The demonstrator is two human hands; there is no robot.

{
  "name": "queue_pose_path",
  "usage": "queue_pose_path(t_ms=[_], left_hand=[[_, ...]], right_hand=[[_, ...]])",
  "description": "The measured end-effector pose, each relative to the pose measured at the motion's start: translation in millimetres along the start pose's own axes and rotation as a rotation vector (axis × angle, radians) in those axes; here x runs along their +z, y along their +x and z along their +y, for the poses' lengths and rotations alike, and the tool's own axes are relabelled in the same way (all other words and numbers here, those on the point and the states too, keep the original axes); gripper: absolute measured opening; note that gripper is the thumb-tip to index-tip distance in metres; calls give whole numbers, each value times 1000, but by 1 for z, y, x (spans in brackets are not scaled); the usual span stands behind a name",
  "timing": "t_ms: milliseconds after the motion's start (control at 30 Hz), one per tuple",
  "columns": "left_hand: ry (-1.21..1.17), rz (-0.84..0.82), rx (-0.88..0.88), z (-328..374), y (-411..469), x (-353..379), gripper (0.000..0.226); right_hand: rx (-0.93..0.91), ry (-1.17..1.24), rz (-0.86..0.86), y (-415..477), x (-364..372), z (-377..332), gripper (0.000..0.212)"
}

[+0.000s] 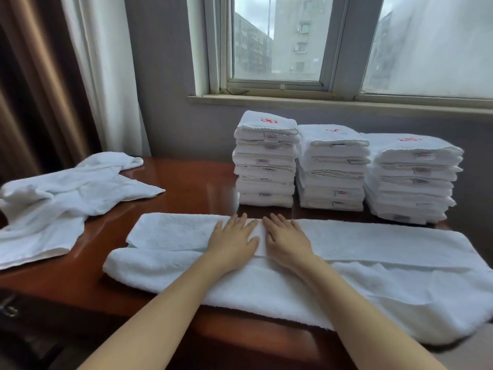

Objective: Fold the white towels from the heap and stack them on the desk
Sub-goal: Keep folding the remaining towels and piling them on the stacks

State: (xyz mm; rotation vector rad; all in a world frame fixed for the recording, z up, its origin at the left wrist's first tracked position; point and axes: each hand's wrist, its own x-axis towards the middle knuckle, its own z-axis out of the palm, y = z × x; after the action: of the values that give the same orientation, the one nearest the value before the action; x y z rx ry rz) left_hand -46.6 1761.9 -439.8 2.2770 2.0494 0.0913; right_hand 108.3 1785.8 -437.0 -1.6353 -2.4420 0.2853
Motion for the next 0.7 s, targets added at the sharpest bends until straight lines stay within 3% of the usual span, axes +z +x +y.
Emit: queue_pose_path(t_ms=[133,267,333,500,633,700], left_hand=[[-5,-48,-32,-15,2,-1,57],[-12,-2,-57,-26,-3,0,53],[-3,8,-168,-43,-9,2,54],[18,-20,-469,-76,-23,-4,65],[-29,-38,-579,-95,-27,-12,68],[-40,-40,-626,-113,-30,-16,69]], right_hand=[[167,-82,-48,16,5,-20,64],[-75,51,36,19,12,-42,57],[-82,23,68,13,19,-44,53],[81,-61,-41,29,11,-74,50],[-186,34,20,25,27,-92,48],[-201,44,17,26,33,-89,49]])
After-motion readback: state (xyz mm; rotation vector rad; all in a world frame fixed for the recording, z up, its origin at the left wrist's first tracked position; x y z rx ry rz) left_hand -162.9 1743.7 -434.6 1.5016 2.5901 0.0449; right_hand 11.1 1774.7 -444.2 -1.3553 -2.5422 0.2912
